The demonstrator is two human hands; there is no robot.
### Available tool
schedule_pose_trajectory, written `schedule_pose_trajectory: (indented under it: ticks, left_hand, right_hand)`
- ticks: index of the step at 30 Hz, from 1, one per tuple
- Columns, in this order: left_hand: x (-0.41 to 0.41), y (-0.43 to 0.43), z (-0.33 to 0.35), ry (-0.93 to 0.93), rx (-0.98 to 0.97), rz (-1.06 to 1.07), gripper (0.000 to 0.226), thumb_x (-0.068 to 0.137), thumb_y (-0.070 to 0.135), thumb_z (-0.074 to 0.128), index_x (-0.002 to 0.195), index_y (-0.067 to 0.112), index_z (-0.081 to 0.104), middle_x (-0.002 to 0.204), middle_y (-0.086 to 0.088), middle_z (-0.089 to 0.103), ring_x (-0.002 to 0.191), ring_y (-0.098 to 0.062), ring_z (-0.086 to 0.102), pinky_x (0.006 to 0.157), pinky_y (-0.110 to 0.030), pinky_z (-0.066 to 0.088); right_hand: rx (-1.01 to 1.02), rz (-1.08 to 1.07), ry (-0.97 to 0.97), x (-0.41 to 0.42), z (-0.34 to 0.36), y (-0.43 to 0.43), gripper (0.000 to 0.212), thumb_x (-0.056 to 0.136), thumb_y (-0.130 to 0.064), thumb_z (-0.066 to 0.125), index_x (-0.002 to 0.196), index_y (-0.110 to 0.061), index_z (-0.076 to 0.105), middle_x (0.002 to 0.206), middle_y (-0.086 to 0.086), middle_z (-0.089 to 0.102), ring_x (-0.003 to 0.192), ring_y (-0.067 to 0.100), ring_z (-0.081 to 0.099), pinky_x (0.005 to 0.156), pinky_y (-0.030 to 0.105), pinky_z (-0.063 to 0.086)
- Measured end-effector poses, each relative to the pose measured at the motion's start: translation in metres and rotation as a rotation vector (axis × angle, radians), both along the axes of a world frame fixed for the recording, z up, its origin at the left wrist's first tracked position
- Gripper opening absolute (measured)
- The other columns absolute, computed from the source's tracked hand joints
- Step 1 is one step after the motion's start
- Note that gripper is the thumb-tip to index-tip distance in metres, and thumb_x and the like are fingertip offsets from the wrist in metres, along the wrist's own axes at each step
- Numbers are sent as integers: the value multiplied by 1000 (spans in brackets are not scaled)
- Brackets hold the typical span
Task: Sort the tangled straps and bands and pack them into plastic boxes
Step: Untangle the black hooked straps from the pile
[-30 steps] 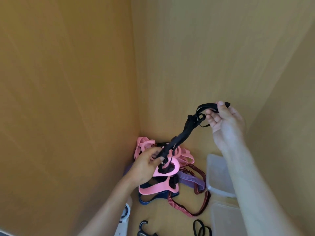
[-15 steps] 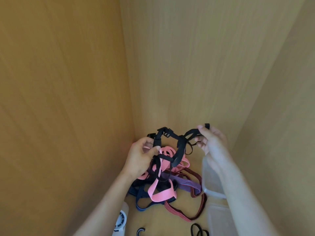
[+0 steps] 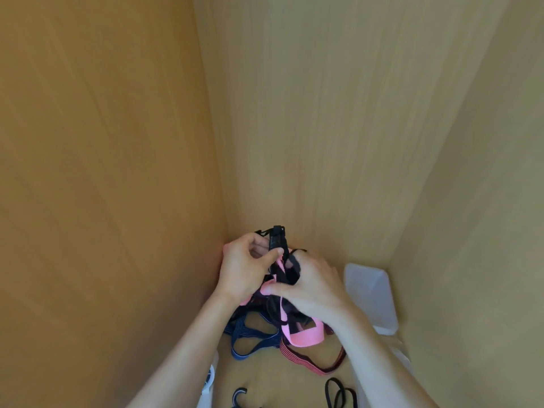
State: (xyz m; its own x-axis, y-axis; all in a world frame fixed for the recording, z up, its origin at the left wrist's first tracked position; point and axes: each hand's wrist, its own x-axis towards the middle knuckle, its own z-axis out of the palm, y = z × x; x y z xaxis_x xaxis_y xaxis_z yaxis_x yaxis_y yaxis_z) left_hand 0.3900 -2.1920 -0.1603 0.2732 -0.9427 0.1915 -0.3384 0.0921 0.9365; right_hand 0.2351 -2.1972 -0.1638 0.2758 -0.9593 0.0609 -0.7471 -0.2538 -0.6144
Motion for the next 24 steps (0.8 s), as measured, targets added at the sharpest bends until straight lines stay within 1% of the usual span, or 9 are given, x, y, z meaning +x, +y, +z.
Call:
schedule_pose_trajectory:
  ticks: [1,3,5,8,12,15,17,19,24]
  left_hand:
    - [0,0,1,-8,-1,-5,15,83,19,82,81,16,68,77,-4,72,76,-26,69,74,-44,61]
    - [0,-1,2,-37,-2,-6,13,83,22,82,80,21,69,76,2,72,73,-18,69,73,-38,60]
    - [4,-2,2,-100,-1,1,11,85,26,80,81,27,70,78,7,71,69,-8,65,69,-28,55]
    - [12,-4,1,-197,24,-34,4,90,30,75,86,30,72,80,10,70,69,-4,63,67,-21,50]
    - [14,-4,-1,-239,68,-147,12,92,25,73,84,34,74,76,16,72,62,3,63,60,-12,45]
    - [10,-4,-5,-271,79,-207,18,92,22,72,86,39,74,78,21,72,66,6,63,61,-6,42]
    - [11,-4,-7,-214,91,-206,16,93,19,71,91,34,77,83,15,75,73,4,65,67,-5,43]
    - [14,-4,-7,-168,108,-206,12,95,19,69,99,23,79,90,8,76,78,1,65,72,-6,44]
    - [20,-3,-3,-136,128,-174,11,96,21,67,100,19,77,90,-3,72,68,4,59,66,-7,44]
  right_hand:
    - [-71,8,123,3,-4,0,52,65,-73,69,99,-35,58,99,-13,62,95,15,60,83,39,50]
    - [-150,11,201,7,-13,-2,45,80,-61,66,112,-30,60,108,-7,60,104,21,57,88,40,46]
    - [-196,7,135,5,-19,-5,27,89,-44,62,113,-32,62,106,-8,59,104,22,57,84,38,45]
    - [-111,14,-60,-3,-20,-10,10,90,-37,63,97,-30,67,90,-14,53,87,17,57,67,29,42]
    - [-102,-3,-155,-6,-19,-14,17,89,-43,68,78,-30,65,75,-11,55,66,4,53,50,19,31]
    - [-102,-50,-165,-5,-21,-14,27,89,-45,66,72,-24,64,62,-8,62,54,9,55,44,25,37]
    - [-84,-86,-107,-7,-21,-14,28,89,-48,65,74,-24,66,61,-7,63,53,11,56,47,31,42]
    - [-62,-101,-59,-11,-25,-16,29,89,-46,66,71,-23,64,60,-6,62,52,13,57,48,34,45]
    - [8,-96,-52,-16,-33,-19,26,89,-40,69,74,-20,63,69,-6,65,62,17,62,58,39,53]
